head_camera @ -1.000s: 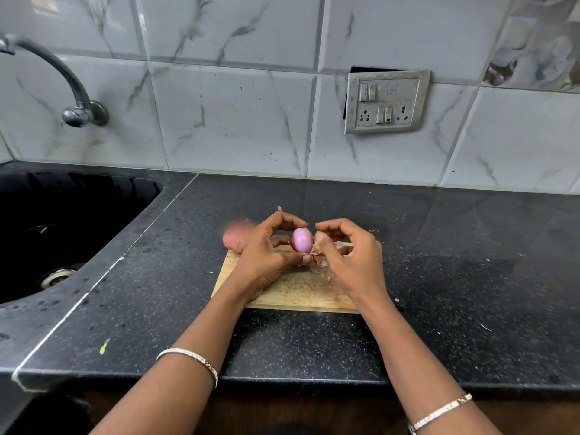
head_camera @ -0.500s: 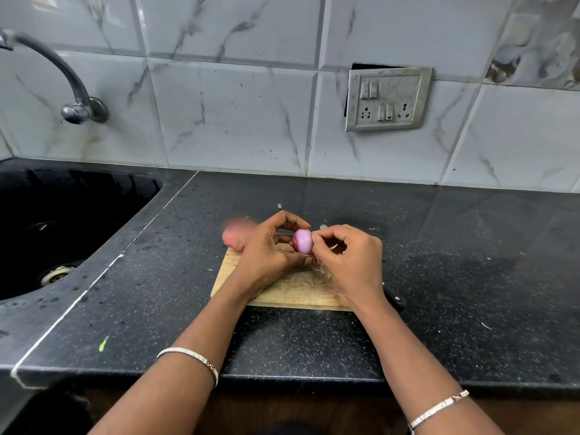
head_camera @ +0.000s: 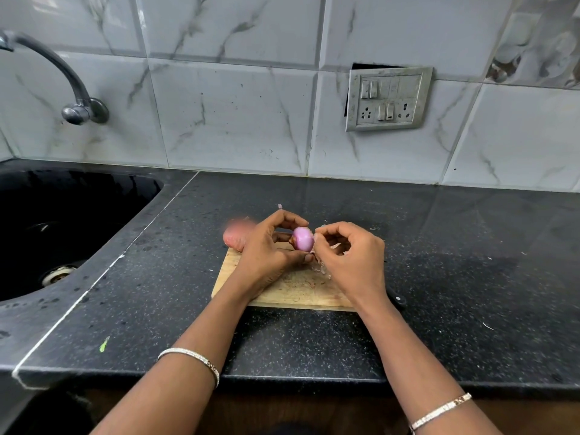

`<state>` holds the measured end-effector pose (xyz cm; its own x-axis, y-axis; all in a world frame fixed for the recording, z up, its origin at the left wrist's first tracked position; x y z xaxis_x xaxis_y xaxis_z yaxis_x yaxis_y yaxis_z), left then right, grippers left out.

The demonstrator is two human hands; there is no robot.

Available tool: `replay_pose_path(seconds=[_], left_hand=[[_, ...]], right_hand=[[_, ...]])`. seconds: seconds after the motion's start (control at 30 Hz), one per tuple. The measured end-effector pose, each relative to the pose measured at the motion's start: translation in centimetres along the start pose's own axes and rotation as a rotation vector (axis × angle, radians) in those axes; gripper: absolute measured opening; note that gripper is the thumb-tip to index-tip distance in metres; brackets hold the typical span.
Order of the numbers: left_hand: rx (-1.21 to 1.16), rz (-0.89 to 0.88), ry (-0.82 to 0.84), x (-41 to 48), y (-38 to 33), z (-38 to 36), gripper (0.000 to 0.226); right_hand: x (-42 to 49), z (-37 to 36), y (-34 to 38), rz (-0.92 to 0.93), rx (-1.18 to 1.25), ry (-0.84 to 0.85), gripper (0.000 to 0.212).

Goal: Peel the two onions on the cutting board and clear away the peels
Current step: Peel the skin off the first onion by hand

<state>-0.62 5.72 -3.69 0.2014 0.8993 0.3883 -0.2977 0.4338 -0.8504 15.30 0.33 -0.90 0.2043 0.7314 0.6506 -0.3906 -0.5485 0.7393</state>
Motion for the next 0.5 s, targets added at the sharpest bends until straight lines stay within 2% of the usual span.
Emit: replay_pose_path(seconds=[0.2,0.5], left_hand=[[0.03,-0.024,-0.008,-0.1,-0.2,0.0,0.052],[0.035,-0.018,-0.01,0.0,-0.1,0.1,0.055]], right_hand=[[0.0,-0.3,0.1,0.028,-0.029,0.018,0.002],[0.2,-0.2,-1.2,-0.035,-0.028,0.001,0.004]])
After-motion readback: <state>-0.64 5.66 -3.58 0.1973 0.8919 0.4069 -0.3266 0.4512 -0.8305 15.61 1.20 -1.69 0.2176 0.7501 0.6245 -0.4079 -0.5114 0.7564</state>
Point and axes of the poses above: each hand's wrist, its own x-axis towards the middle knuckle, its own z-axis out of the back of the hand, y = z × x, the point moved 7 cm from there along x, towards the middle knuckle, and after that the axes turned 15 degrees about x, right-handed, at the moved point
